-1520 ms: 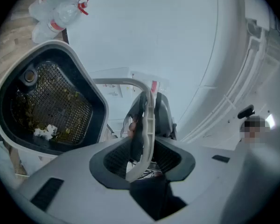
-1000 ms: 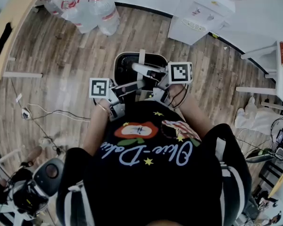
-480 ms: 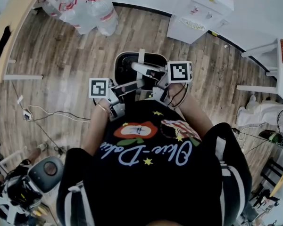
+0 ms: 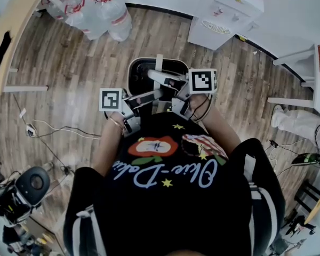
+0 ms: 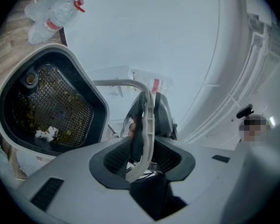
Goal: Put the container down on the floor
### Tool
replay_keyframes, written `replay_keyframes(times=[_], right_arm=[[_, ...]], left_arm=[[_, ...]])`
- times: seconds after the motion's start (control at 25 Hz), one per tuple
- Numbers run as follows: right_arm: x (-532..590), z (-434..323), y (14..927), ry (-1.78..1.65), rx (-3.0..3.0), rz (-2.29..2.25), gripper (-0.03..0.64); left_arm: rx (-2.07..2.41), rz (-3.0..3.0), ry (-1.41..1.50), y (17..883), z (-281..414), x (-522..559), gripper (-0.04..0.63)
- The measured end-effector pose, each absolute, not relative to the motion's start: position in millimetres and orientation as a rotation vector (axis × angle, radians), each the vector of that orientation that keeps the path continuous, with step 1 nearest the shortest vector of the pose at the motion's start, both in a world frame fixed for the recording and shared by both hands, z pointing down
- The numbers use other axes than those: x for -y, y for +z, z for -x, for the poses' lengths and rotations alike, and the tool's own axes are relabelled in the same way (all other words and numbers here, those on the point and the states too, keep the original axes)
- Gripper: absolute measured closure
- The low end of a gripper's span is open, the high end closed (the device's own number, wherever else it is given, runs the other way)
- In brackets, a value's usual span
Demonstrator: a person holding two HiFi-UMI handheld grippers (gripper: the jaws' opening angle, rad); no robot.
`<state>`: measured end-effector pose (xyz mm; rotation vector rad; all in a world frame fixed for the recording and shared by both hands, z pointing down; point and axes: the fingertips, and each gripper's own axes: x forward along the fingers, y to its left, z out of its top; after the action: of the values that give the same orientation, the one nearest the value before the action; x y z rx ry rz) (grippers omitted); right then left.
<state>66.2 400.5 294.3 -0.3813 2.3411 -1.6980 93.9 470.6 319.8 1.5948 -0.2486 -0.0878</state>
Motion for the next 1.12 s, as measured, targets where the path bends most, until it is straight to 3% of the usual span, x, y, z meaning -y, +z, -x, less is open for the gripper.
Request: replay_keyframes(times=[1.12], right_arm=[[-348,-82,307,-1.675,-2.368,0.395,0.554]], left_arm=[[0.233,-1.662,-0.097,339,-111,-417,0.465]])
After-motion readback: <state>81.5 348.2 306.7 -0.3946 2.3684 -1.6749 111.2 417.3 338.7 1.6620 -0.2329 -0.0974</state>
